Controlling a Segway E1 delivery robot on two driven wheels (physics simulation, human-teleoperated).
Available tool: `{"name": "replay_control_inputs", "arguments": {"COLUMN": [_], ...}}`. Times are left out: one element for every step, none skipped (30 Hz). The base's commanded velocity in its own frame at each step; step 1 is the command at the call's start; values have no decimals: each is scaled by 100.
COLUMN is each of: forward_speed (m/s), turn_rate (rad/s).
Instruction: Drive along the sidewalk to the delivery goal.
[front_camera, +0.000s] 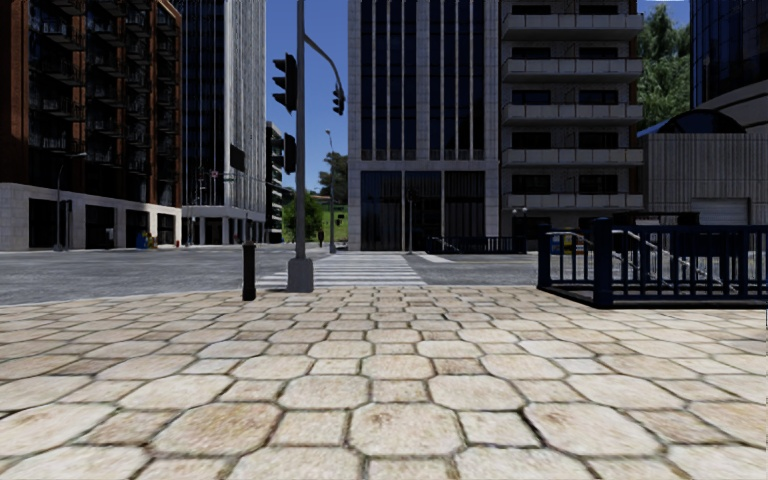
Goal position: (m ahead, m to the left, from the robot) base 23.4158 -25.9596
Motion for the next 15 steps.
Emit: {"name": "replay_control_inputs", "arguments": {"forward_speed": [200, 200, 200, 200, 200, 200, 200, 200, 200, 200, 200, 200, 200, 200, 200], "turn_rate": [0, 0, 0, 0, 0, 0, 0, 0, 0, 0, 0, 0, 0, 0, 0]}}
